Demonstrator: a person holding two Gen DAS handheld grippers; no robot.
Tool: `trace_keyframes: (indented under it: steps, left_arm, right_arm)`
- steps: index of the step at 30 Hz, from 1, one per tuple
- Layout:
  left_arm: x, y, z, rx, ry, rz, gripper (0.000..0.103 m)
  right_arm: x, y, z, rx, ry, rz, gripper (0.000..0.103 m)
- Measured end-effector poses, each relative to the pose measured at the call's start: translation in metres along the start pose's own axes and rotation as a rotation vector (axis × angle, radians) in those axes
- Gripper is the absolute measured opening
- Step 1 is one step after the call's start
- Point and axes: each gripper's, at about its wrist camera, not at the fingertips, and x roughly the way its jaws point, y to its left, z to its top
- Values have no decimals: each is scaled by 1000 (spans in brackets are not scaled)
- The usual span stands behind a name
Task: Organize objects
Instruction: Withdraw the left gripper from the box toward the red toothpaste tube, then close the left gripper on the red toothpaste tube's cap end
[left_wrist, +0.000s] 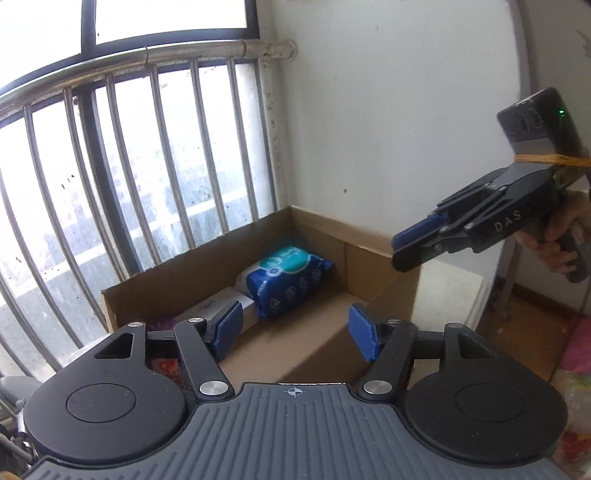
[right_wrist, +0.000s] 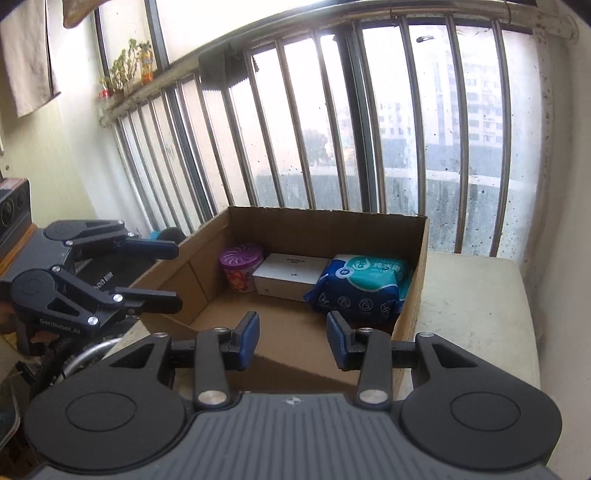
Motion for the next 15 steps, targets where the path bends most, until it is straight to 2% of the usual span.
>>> trace_keyframes:
  steps: [5, 9, 15]
  left_arm:
    - [11, -18, -43, 6, 81, -120, 62]
    - [42, -22, -63, 29, 153, -136, 60]
    - [74, -18, -70, 11, 216, -169, 56]
  right_arm:
    - [9, -3, -49, 100, 72, 75, 44]
    - [25, -12, -78, 192, 111, 97, 44]
    - [41, -31, -92, 302, 131, 103, 44]
